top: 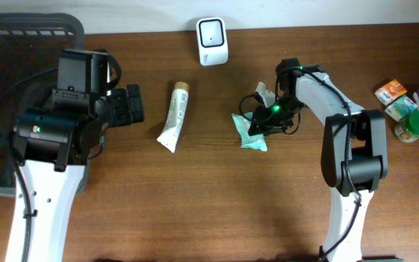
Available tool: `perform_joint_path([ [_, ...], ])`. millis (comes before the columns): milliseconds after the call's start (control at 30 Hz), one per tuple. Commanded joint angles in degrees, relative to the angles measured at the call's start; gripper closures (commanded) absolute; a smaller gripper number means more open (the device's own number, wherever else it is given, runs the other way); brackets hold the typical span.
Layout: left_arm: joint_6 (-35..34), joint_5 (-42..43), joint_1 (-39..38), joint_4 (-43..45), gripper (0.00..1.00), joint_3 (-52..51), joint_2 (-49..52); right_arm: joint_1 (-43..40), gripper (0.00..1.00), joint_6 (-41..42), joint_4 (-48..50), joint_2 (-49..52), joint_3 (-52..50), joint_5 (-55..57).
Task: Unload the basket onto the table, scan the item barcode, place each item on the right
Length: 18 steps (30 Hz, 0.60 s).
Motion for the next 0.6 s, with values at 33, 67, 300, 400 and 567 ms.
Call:
perform_joint_path([
  [33,0.87,-0.79,0.2,-0.09,0.01,0.04,-0.02,0.15,0.49,5.29,1.55,0.2,-0.24,0.87],
  [67,0.87,-0.79,0.2,-0.09,0.01,0.04,-0.02,0.15,0.49,7.08,2.1,0.2,-0.28,1.05],
  [300,0.87,-0.79,0.2,-0.09,0.01,0.04,-0.02,0.9,0.53,9.49,5.79,0.2,-4.26,0.63],
  [400,0.87,-0.79,0.2,-0.09,0.01,0.04,-0.02,2.19,0.65,9.57,8.28,0.2,-6.36,0.33],
  [567,0.87,-0.79,0.2,-0.09,0.01,0.04,-0.02,4.31,0.9,15.76,11.04,0.15,-4.37,0.31],
])
